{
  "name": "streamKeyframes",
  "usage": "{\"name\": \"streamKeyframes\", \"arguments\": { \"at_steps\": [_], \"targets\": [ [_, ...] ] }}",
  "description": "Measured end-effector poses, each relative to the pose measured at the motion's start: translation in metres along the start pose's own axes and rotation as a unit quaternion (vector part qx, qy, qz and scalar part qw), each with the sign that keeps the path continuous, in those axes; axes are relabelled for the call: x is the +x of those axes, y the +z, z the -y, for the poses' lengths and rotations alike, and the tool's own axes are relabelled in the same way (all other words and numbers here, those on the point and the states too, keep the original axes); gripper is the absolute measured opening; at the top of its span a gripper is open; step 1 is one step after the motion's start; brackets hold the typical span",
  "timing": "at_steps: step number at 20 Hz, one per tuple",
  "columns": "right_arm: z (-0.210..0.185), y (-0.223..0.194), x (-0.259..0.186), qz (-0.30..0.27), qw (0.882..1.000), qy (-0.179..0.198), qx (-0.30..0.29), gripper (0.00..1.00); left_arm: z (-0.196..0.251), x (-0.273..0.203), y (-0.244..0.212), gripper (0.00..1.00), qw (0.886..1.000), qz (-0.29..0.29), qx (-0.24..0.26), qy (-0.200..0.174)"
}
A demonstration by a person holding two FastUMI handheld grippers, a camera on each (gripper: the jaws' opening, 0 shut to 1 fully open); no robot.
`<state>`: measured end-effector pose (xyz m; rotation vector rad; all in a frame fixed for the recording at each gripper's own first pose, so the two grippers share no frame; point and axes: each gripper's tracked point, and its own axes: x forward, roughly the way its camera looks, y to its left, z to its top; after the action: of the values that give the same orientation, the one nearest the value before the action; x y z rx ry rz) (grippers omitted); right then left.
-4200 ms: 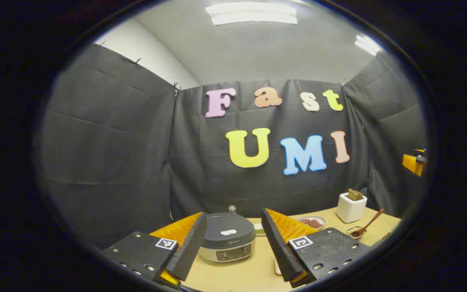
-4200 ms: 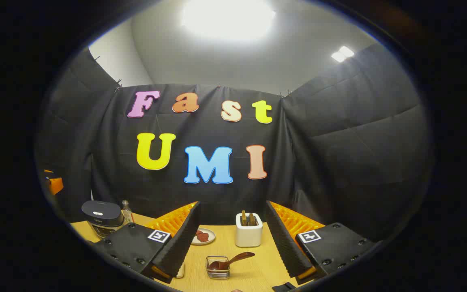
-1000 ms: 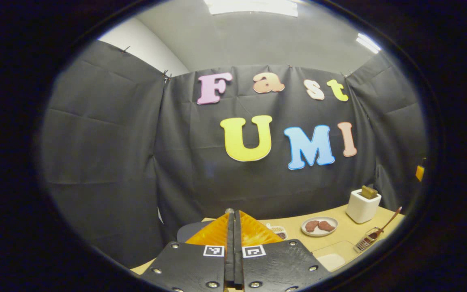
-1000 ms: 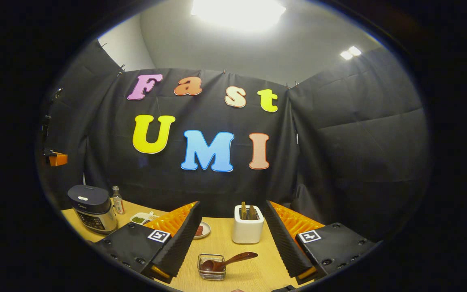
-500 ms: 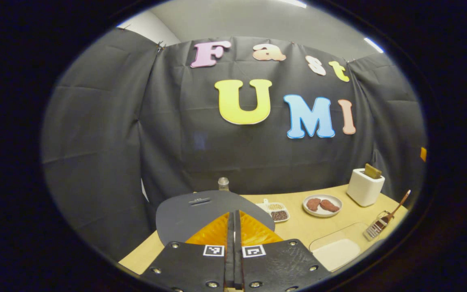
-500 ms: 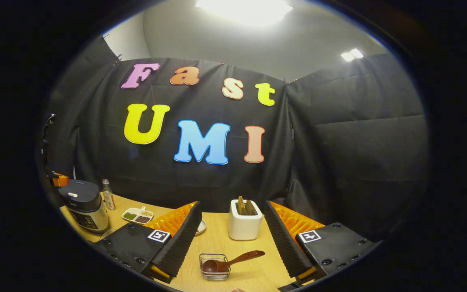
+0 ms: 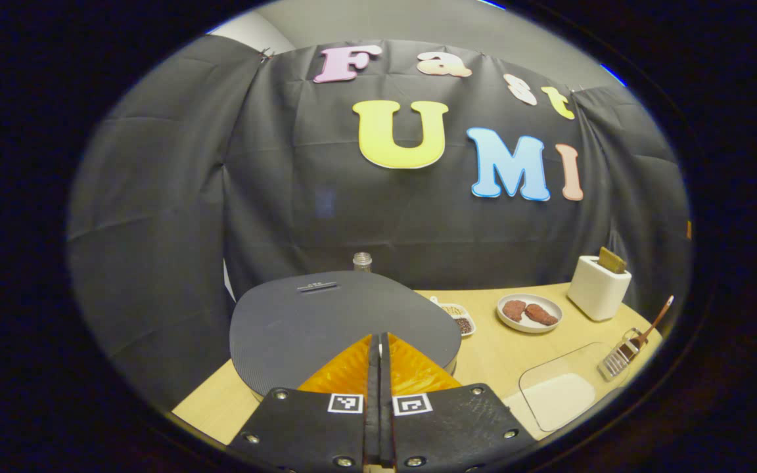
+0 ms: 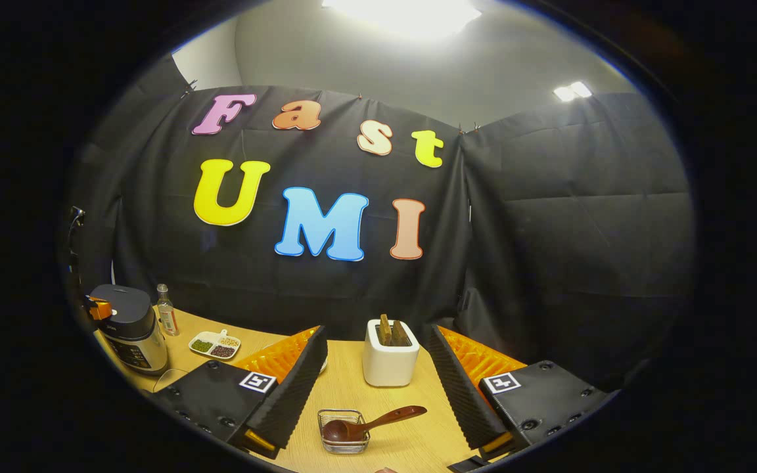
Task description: Close the left gripper, press the button to open the rice cooker; take a wooden spoon from the chopstick holder with the right hand, scoop a spoonful of rice and pour it into the rice cooker, then put the wooden spoon back into the chopstick holder.
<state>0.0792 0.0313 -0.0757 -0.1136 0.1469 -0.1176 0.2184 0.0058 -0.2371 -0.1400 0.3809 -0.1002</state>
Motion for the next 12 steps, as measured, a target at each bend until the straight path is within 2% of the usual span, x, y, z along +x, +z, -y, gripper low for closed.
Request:
{"name": "streamKeyframes", "arguments": {
  "at_steps": [1,2,5,6,10,12],
  "targets": [
    [-0.001,0.001,0.001,0.001,1.0,0.002,0.001,0.97,0.003,0.004,0.017,0.02,1.0,0.011,-0.003,0.001],
    [-0.001,0.001,0.001,0.002,1.0,0.003,0.003,0.99,0.003,0.003,-0.001,0.02,1.0,-0.001,0.007,0.005],
    [-0.001,-0.001,0.002,0.0,1.0,0.011,0.018,0.97,0.004,-0.004,0.018,0.02,0.999,0.028,0.03,0.023],
    [0.002,-0.003,0.003,0.0,1.0,0.014,0.021,0.99,0.004,-0.011,0.03,0.02,0.999,0.037,0.027,0.028],
    [0.015,-0.013,0.011,-0.01,0.999,0.017,0.033,0.97,0.005,-0.044,0.112,0.02,0.99,0.134,0.025,0.037],
    [0.02,-0.021,0.015,-0.018,0.999,0.021,0.043,0.97,0.001,-0.058,0.135,0.0,0.987,0.155,0.021,0.045]
  ]
}}
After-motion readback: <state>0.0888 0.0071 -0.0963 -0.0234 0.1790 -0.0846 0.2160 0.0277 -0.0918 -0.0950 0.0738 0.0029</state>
